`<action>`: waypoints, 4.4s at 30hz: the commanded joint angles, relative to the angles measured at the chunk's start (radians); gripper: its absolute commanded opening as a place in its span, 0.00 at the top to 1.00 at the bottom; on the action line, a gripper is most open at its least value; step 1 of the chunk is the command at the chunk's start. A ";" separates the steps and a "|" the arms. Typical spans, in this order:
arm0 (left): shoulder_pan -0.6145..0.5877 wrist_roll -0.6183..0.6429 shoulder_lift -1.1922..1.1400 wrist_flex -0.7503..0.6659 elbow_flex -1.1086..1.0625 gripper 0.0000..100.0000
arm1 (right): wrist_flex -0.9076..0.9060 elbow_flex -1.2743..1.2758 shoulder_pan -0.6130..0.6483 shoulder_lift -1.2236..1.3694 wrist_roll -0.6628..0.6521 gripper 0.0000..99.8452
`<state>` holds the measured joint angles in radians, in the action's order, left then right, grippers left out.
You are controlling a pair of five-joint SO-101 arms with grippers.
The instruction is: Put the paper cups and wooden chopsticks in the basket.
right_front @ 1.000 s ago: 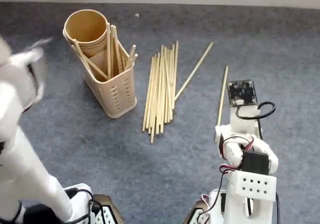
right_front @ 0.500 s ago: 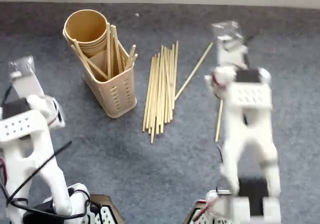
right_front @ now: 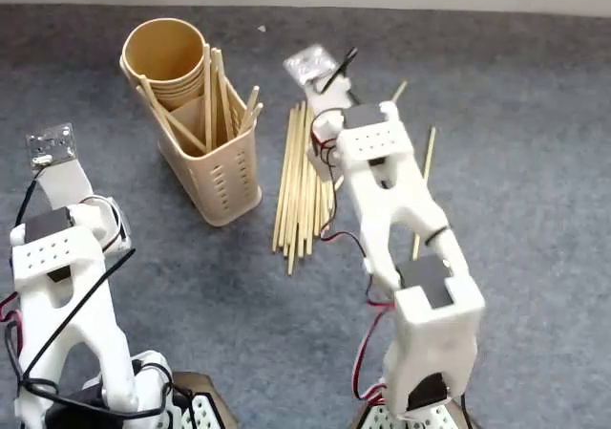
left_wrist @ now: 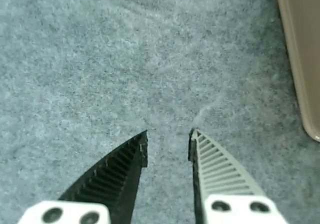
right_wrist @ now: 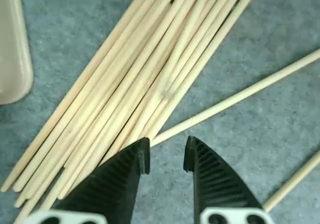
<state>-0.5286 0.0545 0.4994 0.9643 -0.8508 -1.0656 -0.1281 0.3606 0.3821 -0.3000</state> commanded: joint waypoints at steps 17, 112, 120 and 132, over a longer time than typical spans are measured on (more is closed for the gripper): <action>0.012 0.011 0.010 -0.011 0.002 0.83 | 0.079 -0.047 0.021 0.196 -0.011 1.00; 0.039 0.009 0.016 -0.014 -0.024 0.83 | -0.093 0.058 -0.002 -0.756 0.239 0.99; 0.039 0.009 0.016 -0.014 -0.024 0.83 | 0.119 0.097 0.117 -1.058 0.305 0.99; 0.039 0.009 0.015 -0.017 -0.024 0.83 | 0.684 0.426 0.360 -0.903 0.299 0.99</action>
<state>-0.5102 0.0545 0.4994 0.9628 -0.8769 -0.4994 0.2616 0.7027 -0.5923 -0.0023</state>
